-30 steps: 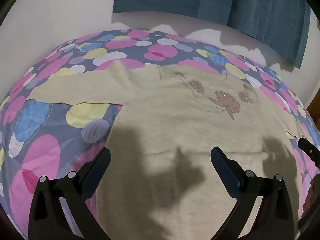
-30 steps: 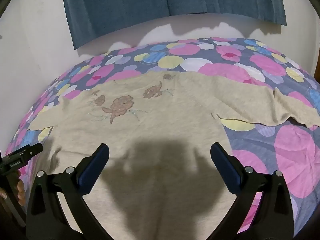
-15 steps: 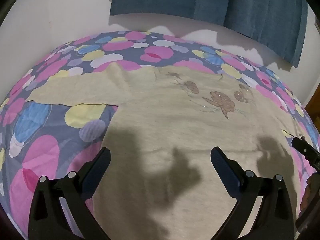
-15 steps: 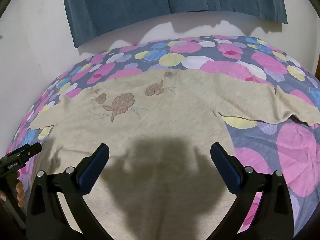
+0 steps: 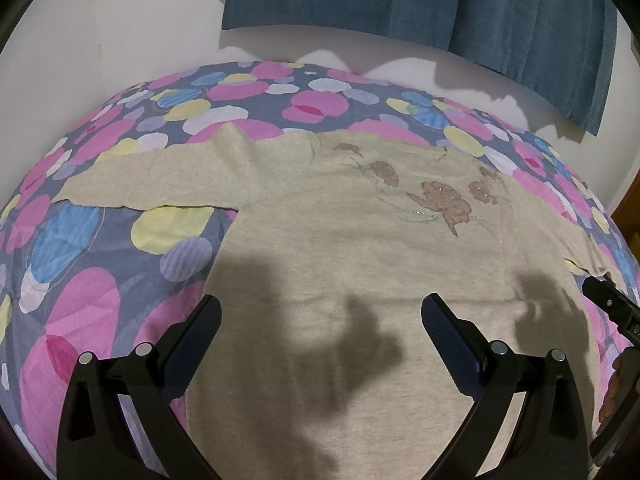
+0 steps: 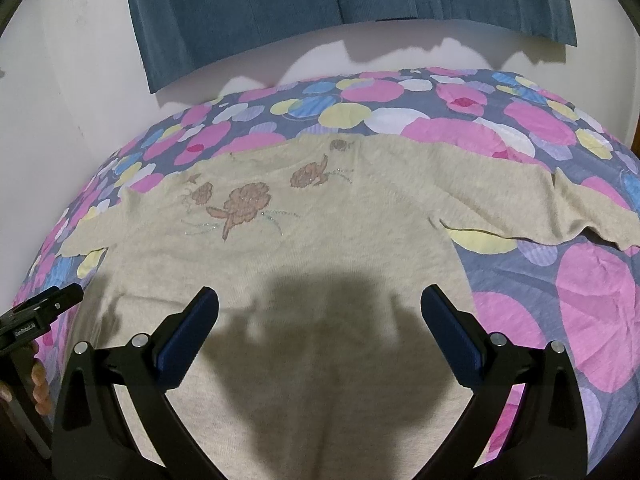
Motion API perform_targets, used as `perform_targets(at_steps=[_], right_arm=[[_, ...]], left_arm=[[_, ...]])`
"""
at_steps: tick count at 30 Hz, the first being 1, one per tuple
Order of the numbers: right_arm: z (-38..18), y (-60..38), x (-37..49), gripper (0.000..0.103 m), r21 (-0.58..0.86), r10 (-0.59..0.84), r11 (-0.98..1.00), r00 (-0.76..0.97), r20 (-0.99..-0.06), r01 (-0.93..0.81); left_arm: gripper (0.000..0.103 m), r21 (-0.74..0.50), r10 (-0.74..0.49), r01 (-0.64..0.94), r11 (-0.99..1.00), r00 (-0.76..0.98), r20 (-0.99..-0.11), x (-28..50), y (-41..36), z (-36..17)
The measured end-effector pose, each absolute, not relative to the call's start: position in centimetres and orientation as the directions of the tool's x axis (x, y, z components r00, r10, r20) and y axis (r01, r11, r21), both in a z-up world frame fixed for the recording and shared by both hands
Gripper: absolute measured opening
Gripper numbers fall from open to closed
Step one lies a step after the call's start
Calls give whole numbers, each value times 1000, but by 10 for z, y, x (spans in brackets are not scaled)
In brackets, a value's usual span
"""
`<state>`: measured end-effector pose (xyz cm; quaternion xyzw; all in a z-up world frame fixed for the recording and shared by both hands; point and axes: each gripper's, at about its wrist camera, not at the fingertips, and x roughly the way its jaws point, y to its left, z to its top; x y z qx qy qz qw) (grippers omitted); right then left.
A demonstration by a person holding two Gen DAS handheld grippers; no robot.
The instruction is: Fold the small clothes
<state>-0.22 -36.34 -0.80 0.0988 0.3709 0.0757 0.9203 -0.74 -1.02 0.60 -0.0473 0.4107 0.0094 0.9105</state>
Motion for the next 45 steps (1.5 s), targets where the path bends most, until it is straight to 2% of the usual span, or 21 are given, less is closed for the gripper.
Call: perform_targets(at_steps=[45], right_arm=[[-6,-367,2,101,246,220,967,707,-672,-67]], left_arm=[[99,-74,-16,-59,996,664,-747,-8,-9,6]])
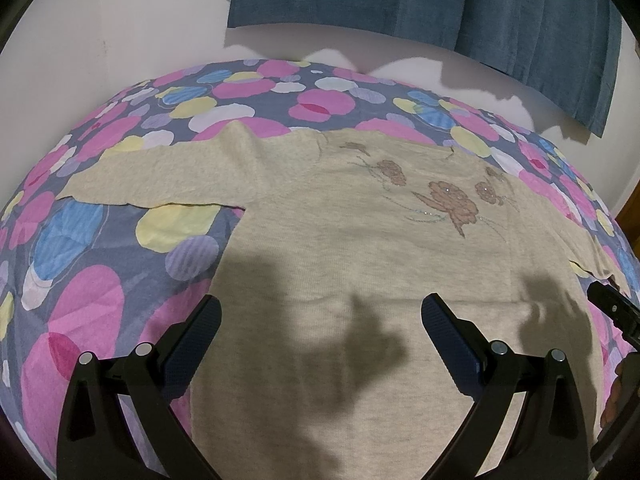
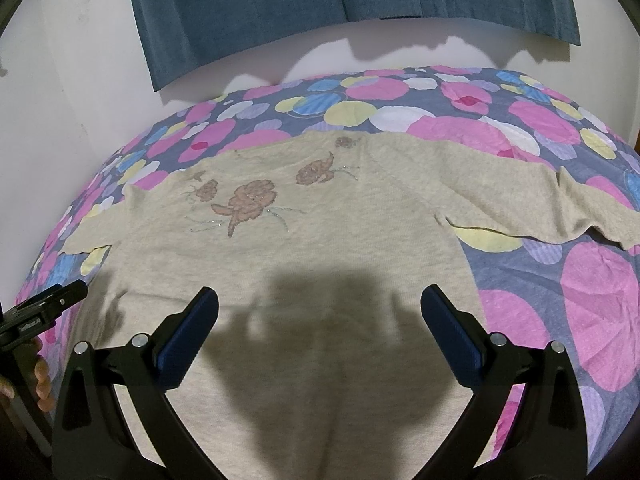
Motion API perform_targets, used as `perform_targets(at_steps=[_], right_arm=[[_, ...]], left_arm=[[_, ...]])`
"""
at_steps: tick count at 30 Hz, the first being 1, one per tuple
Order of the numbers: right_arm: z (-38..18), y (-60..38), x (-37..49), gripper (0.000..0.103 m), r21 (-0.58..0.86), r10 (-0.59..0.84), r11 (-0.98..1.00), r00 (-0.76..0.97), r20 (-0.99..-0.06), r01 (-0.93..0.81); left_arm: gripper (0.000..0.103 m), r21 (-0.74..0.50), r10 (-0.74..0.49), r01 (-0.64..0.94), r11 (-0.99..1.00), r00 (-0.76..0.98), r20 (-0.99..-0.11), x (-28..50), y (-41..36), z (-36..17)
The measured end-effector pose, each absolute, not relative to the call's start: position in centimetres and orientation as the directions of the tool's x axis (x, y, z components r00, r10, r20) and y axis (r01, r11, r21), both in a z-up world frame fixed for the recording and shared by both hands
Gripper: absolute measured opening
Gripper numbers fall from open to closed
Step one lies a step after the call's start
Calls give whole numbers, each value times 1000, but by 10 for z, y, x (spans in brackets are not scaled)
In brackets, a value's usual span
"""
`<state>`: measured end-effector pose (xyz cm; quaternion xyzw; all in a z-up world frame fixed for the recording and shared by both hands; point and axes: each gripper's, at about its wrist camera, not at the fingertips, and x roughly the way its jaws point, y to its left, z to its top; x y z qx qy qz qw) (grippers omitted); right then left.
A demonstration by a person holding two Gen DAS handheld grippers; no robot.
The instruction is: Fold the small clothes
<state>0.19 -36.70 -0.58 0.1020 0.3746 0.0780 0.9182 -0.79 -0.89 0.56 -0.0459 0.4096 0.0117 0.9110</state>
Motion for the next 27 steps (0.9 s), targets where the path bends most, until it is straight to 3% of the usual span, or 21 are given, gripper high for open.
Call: perform_targets(at_steps=[12,21,27], right_arm=[[0,-377,-7,101,284,191,959,742,-642,-1],[-2,-538,-9,101,463,83,840,774,-627,285],[-33,-671,-37,96,625,-11,610,794,-608,487]], left_arm=[[99,-114,-40,-70,991,656,-754,-7,16,0],[99,-114,-40,-70,991,659,-751,1,21,-4],[99,-108,-13,-107,988,643,-766,9,29,-11]])
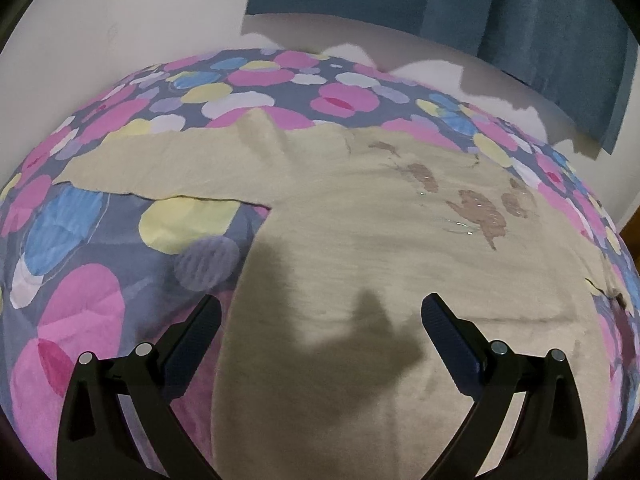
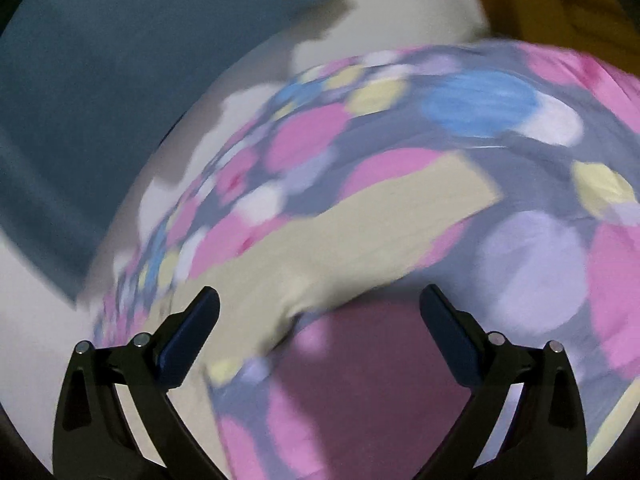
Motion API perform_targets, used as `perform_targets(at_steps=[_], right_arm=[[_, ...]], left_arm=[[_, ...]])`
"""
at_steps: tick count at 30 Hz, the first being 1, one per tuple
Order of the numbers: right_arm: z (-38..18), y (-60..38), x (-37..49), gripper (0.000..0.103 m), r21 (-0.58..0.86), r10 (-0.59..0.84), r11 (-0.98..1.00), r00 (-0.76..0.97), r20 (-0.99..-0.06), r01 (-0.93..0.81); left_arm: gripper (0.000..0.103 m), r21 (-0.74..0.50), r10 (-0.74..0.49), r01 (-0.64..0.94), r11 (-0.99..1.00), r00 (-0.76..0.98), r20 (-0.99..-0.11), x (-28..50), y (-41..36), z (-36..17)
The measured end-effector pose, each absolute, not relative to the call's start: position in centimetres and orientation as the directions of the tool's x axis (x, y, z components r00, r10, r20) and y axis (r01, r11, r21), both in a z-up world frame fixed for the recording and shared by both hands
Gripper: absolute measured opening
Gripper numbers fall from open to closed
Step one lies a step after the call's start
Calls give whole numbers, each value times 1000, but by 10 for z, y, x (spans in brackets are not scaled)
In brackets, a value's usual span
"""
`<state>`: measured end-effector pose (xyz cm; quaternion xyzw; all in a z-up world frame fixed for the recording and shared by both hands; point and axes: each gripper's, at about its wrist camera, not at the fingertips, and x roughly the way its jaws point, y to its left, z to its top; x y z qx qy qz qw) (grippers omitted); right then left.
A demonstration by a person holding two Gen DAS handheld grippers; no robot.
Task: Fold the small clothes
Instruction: 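Reach the right gripper to the sweater sleeve cuff and grasp it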
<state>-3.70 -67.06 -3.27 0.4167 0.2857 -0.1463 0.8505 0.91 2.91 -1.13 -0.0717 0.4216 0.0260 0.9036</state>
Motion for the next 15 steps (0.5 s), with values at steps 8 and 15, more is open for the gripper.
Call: perform_targets(at_steps=[8,15], right_arm=[[-88,-757,-45,73,748,29,349,792,-610,564],[-96,-770,-35,73,783,-20,294,823,-568,547]], left_arm=[[99,-109,0,-133,985,632,-775,15,35,-20],[99,-106,0,-137,985,612,-791,20,34,-28]])
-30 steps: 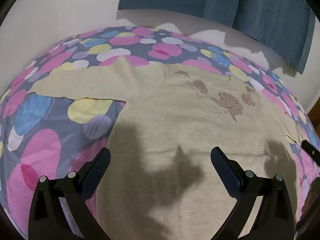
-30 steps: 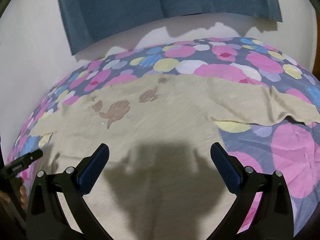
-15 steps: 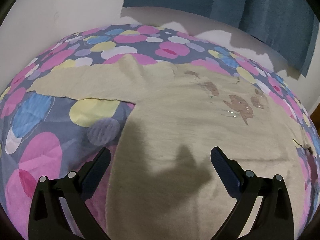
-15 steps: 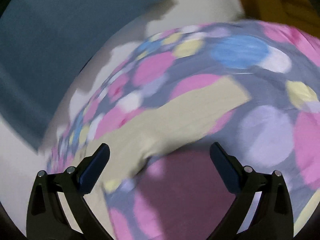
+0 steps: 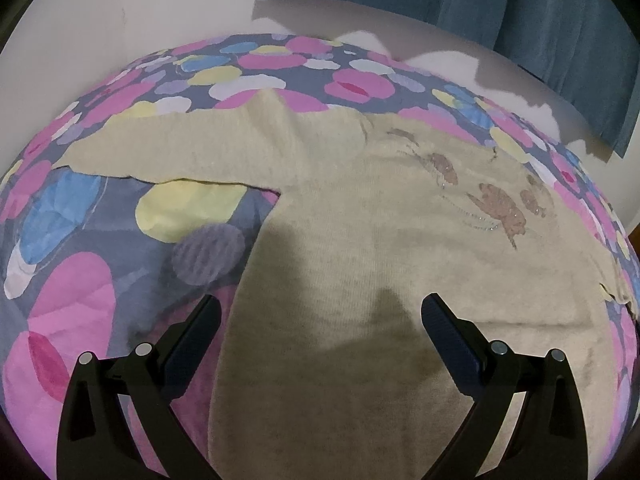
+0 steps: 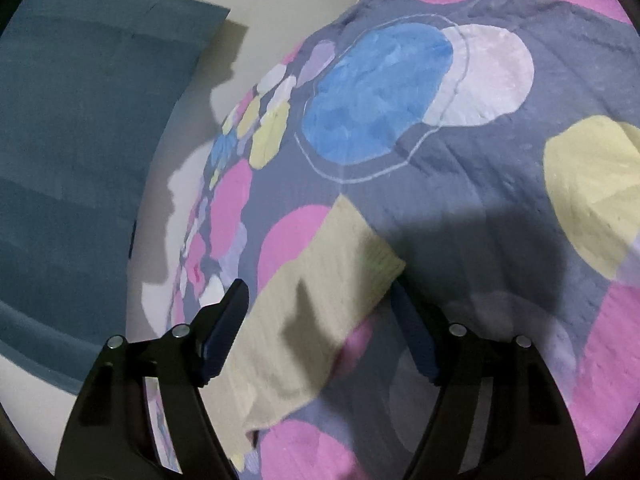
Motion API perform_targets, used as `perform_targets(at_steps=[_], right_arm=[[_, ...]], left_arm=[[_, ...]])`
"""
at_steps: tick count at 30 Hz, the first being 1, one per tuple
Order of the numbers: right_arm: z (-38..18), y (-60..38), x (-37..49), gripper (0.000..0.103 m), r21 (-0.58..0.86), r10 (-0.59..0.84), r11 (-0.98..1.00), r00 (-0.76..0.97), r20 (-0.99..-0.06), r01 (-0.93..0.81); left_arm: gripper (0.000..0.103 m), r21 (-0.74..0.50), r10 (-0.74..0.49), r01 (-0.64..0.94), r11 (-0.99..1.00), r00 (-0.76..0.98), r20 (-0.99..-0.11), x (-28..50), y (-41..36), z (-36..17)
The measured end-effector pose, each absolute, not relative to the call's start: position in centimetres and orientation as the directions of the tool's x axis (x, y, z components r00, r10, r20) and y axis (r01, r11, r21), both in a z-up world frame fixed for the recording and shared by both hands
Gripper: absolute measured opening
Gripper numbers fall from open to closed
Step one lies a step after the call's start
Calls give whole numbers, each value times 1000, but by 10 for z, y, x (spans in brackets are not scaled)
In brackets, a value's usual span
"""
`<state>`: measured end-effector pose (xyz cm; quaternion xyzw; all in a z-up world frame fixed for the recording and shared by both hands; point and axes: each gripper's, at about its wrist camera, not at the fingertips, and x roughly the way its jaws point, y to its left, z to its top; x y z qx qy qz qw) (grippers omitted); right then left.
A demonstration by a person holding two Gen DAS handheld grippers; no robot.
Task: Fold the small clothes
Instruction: 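Reach the right gripper to the sweater sleeve cuff and grasp it, then carry the held sleeve across the sweater body with the right gripper, release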
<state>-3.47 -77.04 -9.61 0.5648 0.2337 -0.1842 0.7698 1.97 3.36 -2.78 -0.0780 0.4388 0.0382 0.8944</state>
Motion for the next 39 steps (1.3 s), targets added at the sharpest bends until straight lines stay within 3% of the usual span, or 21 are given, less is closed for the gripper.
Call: perform_targets(at_steps=[2,4,5,7,13,21,30,39], right_arm=[[-95,-769,-30,69,772,-37,297,815,-578,561],[-99,-769,-27,46,759,-40,286,799,-600,585],[-100,-769,-27,39,755,-40,279,793,-608,593],[-104,-772,-27,6,755,-24,266,787,-616,599],[-94,-776,-42,4,752,-75,266,791,-608,603],[-33,-748,-29,4,747,-89,398,833,-546,532],[44,-641,36,4,716,51,615,889,-454,331],[71,-483,112,4,664,295,744,851,-434,80]], left_arm=[[99,-110,-3,-139,984,611,-792,19,34,-30],[99,-113,-7,-137,984,608,-794,19,34,-31],[99,-113,-8,-135,984,608,-794,19,34,-31],[99,-105,-1,-134,985,609,-793,19,34,-31],[99,-111,0,-143,984,613,-790,18,37,-29],[99,-146,-37,-129,981,612,-790,14,36,-24],[99,-168,-85,-86,982,596,-799,11,26,-23],[99,-165,-72,-97,981,614,-786,8,30,-16]])
